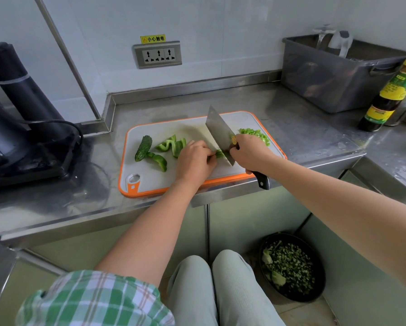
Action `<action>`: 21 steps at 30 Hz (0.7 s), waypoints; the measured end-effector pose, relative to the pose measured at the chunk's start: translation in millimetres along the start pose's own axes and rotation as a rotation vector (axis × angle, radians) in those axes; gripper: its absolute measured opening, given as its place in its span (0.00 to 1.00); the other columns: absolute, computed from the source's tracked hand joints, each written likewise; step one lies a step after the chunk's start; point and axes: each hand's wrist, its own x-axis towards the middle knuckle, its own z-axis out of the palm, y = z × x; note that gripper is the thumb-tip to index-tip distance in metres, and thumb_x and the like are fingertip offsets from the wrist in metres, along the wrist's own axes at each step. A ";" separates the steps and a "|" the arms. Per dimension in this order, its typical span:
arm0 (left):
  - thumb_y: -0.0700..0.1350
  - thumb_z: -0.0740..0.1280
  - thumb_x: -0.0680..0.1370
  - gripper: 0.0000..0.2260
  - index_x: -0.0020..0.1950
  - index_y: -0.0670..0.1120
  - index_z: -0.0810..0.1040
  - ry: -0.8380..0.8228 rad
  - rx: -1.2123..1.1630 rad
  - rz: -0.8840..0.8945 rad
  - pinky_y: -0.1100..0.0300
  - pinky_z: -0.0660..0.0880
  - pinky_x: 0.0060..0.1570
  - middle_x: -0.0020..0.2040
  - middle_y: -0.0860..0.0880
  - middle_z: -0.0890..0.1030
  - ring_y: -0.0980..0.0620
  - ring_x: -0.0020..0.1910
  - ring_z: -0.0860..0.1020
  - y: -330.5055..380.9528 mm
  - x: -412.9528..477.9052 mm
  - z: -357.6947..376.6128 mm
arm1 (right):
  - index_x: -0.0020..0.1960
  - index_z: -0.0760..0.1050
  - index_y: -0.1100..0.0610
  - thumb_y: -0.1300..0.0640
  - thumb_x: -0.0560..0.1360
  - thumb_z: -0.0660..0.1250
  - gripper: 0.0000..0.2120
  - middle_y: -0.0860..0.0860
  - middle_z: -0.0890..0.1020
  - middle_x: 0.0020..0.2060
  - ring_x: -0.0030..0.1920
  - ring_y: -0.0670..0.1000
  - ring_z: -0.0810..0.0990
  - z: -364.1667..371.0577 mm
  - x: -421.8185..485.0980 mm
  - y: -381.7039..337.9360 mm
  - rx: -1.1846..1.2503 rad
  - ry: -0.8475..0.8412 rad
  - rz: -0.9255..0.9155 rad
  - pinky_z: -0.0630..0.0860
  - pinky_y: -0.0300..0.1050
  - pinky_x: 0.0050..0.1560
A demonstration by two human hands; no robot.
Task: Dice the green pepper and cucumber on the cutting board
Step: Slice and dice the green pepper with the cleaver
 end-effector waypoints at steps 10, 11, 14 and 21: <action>0.38 0.71 0.72 0.05 0.43 0.45 0.86 -0.012 -0.004 0.003 0.54 0.70 0.36 0.37 0.45 0.79 0.42 0.39 0.74 -1.3 1.1 1.7 | 0.38 0.67 0.61 0.63 0.75 0.57 0.07 0.56 0.73 0.31 0.21 0.54 0.75 -12.3 -6.2 -3.3 -0.082 -0.113 -0.022 0.65 0.36 0.20; 0.38 0.71 0.72 0.05 0.43 0.45 0.86 -0.011 -0.008 -0.001 0.54 0.70 0.35 0.37 0.45 0.79 0.41 0.39 0.73 -1.2 0.9 1.4 | 0.38 0.66 0.61 0.63 0.75 0.57 0.07 0.56 0.73 0.31 0.22 0.54 0.74 -10.9 -5.8 -2.6 -0.083 -0.109 -0.025 0.65 0.36 0.20; 0.38 0.72 0.71 0.04 0.40 0.44 0.86 -0.004 -0.009 -0.002 0.56 0.68 0.33 0.35 0.45 0.78 0.41 0.38 0.73 -0.7 1.1 1.1 | 0.35 0.64 0.59 0.63 0.75 0.57 0.10 0.55 0.72 0.30 0.23 0.55 0.74 -6.7 -3.5 -0.6 -0.080 -0.096 -0.024 0.65 0.38 0.21; 0.39 0.71 0.72 0.04 0.44 0.44 0.86 -0.027 -0.031 -0.026 0.52 0.73 0.38 0.38 0.45 0.80 0.41 0.41 0.75 -0.5 0.7 0.7 | 0.36 0.61 0.57 0.62 0.77 0.56 0.11 0.54 0.71 0.32 0.23 0.54 0.75 -0.5 -0.7 -0.7 0.017 -0.001 0.019 0.66 0.39 0.23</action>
